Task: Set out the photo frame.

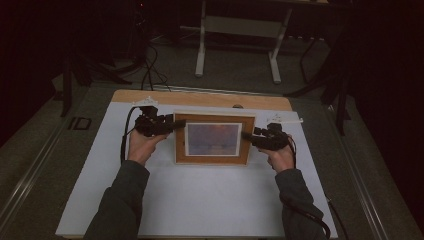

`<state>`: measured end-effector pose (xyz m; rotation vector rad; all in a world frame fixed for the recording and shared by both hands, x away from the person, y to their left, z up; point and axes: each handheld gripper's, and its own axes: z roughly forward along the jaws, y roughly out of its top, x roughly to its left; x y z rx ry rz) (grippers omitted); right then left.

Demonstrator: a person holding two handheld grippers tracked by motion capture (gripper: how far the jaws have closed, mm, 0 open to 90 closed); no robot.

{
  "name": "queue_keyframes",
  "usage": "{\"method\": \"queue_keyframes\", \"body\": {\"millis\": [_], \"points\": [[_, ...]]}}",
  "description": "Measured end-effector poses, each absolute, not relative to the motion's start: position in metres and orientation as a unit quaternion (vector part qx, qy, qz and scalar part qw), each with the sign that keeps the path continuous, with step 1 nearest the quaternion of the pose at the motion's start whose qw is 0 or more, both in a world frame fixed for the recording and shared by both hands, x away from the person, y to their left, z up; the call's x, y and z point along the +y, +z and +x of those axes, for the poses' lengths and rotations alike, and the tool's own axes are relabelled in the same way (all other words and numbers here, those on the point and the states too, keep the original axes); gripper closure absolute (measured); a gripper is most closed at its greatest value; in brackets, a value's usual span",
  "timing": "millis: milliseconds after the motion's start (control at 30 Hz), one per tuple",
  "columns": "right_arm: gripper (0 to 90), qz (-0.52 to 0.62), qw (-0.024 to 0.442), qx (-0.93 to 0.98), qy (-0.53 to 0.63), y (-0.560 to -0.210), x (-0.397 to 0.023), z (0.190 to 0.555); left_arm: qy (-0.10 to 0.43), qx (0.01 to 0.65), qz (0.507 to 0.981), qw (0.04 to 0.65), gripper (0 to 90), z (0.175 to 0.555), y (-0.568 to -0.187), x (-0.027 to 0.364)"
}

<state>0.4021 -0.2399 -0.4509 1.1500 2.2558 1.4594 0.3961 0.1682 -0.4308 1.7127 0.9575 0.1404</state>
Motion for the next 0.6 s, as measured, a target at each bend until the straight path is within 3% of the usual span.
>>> {"method": "queue_keyframes", "body": {"millis": [400,600], "points": [[47.0,0.394,0.108,0.762,0.502,-0.457,-0.258,0.386,0.07,0.404,0.705,0.579,44.8,0.367,-0.439,0.192],[46.6,0.398,0.1,0.756,0.509,-0.467,-0.265,0.377,0.09,0.432,0.703,0.559,44.8,0.351,-0.452,0.208]]}}
